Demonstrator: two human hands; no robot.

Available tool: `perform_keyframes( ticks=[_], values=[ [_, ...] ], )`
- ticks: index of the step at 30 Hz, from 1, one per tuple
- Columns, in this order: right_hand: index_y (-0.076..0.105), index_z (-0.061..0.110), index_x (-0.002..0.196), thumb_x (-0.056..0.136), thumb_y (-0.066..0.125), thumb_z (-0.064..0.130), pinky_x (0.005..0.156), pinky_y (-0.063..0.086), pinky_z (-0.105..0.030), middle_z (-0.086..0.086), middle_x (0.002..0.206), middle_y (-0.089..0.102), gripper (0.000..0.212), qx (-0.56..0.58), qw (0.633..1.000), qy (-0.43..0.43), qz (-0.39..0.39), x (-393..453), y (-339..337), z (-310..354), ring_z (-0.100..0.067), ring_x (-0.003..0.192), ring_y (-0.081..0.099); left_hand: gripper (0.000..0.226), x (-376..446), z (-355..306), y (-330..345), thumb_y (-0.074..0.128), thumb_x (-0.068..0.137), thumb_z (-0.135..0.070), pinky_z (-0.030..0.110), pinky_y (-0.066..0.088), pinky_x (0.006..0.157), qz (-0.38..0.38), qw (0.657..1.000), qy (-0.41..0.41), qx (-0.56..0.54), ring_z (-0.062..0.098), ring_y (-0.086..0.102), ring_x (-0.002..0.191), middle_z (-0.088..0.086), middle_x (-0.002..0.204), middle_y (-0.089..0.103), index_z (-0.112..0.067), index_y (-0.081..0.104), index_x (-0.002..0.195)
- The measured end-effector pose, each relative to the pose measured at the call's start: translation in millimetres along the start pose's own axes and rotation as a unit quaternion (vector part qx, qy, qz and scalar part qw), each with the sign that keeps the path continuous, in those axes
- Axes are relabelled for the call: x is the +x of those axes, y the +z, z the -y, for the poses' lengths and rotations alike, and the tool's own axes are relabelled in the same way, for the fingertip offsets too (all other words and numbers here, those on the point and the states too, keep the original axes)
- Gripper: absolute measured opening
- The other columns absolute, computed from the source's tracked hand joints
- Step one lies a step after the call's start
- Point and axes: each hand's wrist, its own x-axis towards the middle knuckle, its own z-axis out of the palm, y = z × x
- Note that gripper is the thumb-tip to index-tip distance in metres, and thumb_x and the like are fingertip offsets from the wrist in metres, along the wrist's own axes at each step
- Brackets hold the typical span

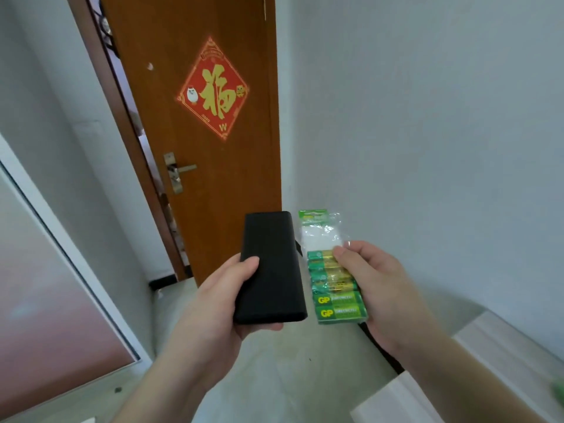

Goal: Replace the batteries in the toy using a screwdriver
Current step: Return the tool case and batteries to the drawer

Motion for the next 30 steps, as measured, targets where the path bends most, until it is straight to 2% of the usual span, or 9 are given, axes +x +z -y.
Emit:
perform_keyframes(
  ticks=[2,6,9,16,19,22,25,27,30],
  values=[
    [0.064,0.01,0.101,0.092,0.06,0.021,0.063,0.052,-0.031,-0.005,0.082,0.074,0.014,0.008,1.0,-0.006,0.009,15.4,0.8,6.7,-0.018,0.07,0.072,0.035,10.2,-7.1,5.9,0.06,0.072,-0.032,0.024,0.05,0.037,-0.005,1.0,0.009,0.003,0.022,0.073,0.066,0.007,0.075,0.074,-0.016,0.062,0.104],
    [0.063,0.007,0.104,0.092,0.06,0.02,0.058,0.053,-0.028,-0.007,0.084,0.073,0.017,0.026,0.999,-0.022,0.038,47.1,-5.1,18.1,-0.018,0.07,0.071,0.032,31.8,-11.8,19.8,0.059,0.076,-0.031,0.024,0.051,0.039,-0.021,0.999,0.037,0.002,0.021,0.073,0.068,0.006,0.075,0.074,-0.016,0.062,0.104],
    [0.063,0.01,0.105,0.092,0.06,0.022,0.054,0.053,-0.026,-0.006,0.086,0.074,0.018,0.032,0.997,-0.02,0.062,71.6,-10.5,27.6,-0.017,0.071,0.072,0.041,47.1,-16.8,30.4,0.06,0.072,-0.032,0.024,0.051,0.04,-0.034,0.998,0.05,0.004,0.023,0.072,0.068,0.01,0.081,0.074,-0.014,0.062,0.109],
    [0.064,0.016,0.102,0.092,0.06,0.023,0.058,0.054,-0.028,-0.005,0.088,0.074,0.013,0.025,0.99,-0.008,0.135,118.8,-2.0,18.7,-0.019,0.075,0.073,0.049,73.3,-13.8,28.4,0.059,0.071,-0.031,0.023,0.049,0.039,-0.08,0.994,0.071,0.0,0.018,0.07,0.062,0.008,0.079,0.072,-0.009,0.06,0.115],
    [0.065,0.018,0.096,0.091,0.061,0.022,0.062,0.054,-0.03,-0.005,0.086,0.074,0.008,0.014,0.988,0.002,0.154,127.1,7.7,-1.8,-0.019,0.076,0.073,0.049,78.3,-0.4,12.7,0.056,0.073,-0.03,0.025,0.049,0.041,-0.106,0.992,0.066,-0.001,0.017,0.068,0.061,0.008,0.078,0.071,-0.009,0.059,0.117],
    [0.065,0.023,0.093,0.091,0.061,0.023,0.068,0.054,-0.034,-0.002,0.086,0.074,0.004,0.002,0.985,0.018,0.172,130.6,21.1,-24.0,-0.019,0.076,0.073,0.037,78.7,14.6,-7.5,0.051,0.083,-0.02,0.027,0.047,0.04,-0.129,0.989,0.065,-0.015,0.018,0.067,0.059,0.008,0.077,0.071,-0.01,0.06,0.117],
    [0.067,0.029,0.079,0.09,0.061,0.02,0.063,0.054,-0.032,0.0,0.079,0.074,0.015,-0.002,0.982,0.034,0.187,131.8,41.1,-45.1,-0.016,0.069,0.071,0.043,78.3,27.4,-36.7,0.053,0.073,-0.021,0.029,0.047,0.039,-0.153,0.986,0.057,-0.027,0.019,0.067,0.058,0.008,0.078,0.071,-0.013,0.063,0.114],
    [0.068,0.026,0.078,0.09,0.06,0.017,0.061,0.056,-0.033,-0.001,0.077,0.073,0.016,-0.011,0.979,0.05,0.196,131.5,57.2,-58.5,-0.017,0.068,0.071,0.042,78.0,35.6,-62.1,0.063,0.067,-0.019,0.029,0.05,0.044,-0.177,0.983,0.049,-0.029,0.018,0.069,0.066,0.007,0.087,0.073,-0.021,0.068,0.108],
    [0.067,0.023,0.081,0.091,0.058,0.014,0.058,0.056,-0.03,0.001,0.073,0.072,0.017,-0.03,0.975,0.073,0.209,130.5,86.0,-80.6,-0.015,0.065,0.069,0.042,75.3,46.2,-104.0,0.059,0.072,-0.019,0.026,0.053,0.058,-0.203,0.978,0.039,-0.028,0.014,0.07,0.085,0.004,0.106,0.073,-0.029,0.069,0.112]
  ],
)
